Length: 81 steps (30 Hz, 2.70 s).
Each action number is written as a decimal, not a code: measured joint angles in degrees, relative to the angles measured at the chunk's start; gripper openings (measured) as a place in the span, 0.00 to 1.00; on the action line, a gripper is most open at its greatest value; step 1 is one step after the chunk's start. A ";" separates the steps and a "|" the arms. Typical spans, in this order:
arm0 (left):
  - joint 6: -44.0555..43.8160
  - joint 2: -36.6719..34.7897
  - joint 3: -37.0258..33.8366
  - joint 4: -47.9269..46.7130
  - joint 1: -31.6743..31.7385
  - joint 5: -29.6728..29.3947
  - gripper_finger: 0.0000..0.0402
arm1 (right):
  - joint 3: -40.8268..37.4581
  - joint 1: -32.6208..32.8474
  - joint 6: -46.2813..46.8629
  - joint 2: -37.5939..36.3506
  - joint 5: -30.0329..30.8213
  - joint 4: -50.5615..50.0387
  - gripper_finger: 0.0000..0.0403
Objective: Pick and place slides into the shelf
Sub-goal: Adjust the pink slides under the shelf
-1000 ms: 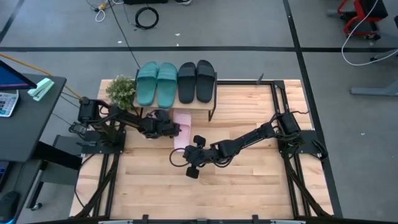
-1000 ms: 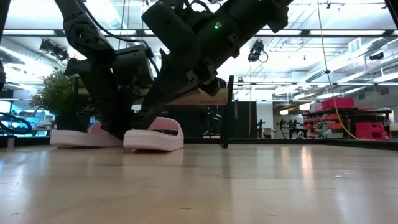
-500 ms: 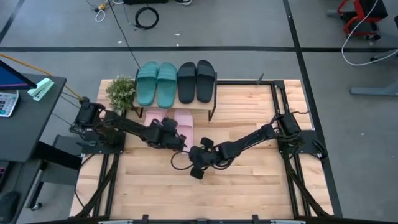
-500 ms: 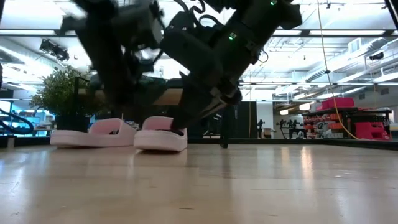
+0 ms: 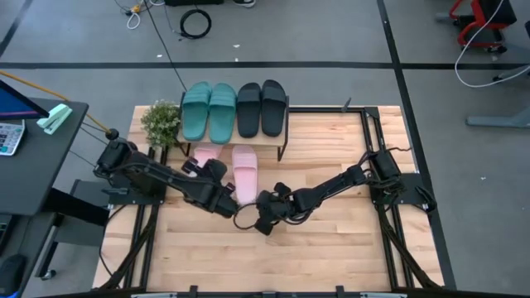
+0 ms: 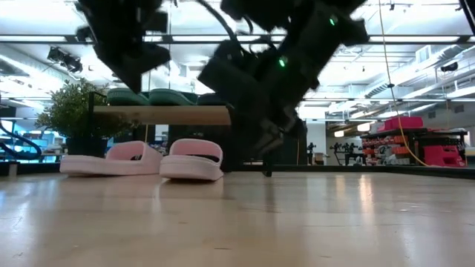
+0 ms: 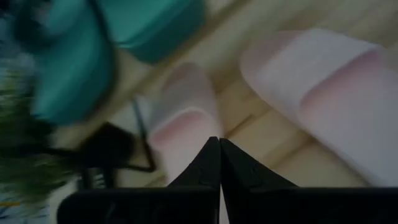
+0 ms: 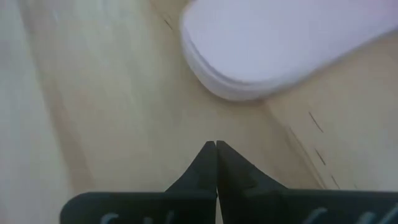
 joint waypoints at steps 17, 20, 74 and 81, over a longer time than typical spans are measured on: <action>-3.01 -3.67 6.15 -10.30 -1.35 -13.14 0.02 | -10.39 -2.40 0.53 0.87 3.27 26.21 0.00; -2.14 -4.41 6.15 -10.29 -0.76 -14.29 0.03 | -9.78 -3.56 -0.46 2.60 2.49 29.20 0.00; -0.83 -5.64 6.08 -10.06 -1.92 -7.23 0.02 | 0.33 -13.03 -22.84 2.41 -12.25 22.37 0.00; -11.11 -5.49 3.72 -8.04 -7.20 1.68 0.02 | 0.33 -8.39 -20.25 1.89 -10.94 25.40 0.00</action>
